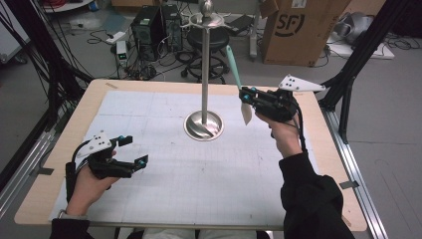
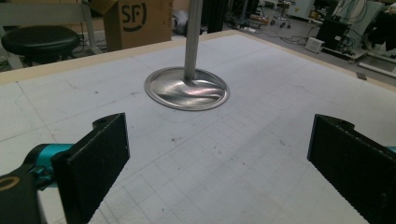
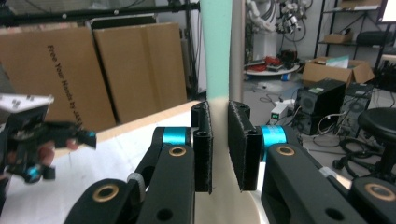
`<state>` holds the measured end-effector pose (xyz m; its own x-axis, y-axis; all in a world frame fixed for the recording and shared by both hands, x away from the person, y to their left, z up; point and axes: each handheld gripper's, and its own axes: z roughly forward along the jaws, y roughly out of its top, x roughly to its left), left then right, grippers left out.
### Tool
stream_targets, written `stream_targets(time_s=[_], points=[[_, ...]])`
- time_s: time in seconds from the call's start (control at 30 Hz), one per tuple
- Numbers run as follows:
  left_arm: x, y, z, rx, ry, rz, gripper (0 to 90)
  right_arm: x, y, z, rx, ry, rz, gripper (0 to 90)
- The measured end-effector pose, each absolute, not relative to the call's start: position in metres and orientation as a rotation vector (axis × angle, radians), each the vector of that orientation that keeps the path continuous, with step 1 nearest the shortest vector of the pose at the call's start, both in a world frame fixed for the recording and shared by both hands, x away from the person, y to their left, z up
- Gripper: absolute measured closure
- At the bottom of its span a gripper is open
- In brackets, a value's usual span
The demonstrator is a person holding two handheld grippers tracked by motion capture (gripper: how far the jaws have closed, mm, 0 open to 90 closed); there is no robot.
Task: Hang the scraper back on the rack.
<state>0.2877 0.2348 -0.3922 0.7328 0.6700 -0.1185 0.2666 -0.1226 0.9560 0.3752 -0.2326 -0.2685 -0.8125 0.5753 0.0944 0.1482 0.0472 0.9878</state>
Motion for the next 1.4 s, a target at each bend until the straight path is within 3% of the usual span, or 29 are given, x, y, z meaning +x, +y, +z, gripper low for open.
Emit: stream_targets(time_s=[0.4,1.4], points=[[0.287,0.235,-0.393,1.703,0.757,0.403,6.1,0.393,-0.239,-0.247,0.773,1.908,1.878,80.7],[0.286,0.238,-0.394,1.706,0.765,0.427,6.1,0.406,-0.229,-0.254,0.773,1.92,1.906,80.7]])
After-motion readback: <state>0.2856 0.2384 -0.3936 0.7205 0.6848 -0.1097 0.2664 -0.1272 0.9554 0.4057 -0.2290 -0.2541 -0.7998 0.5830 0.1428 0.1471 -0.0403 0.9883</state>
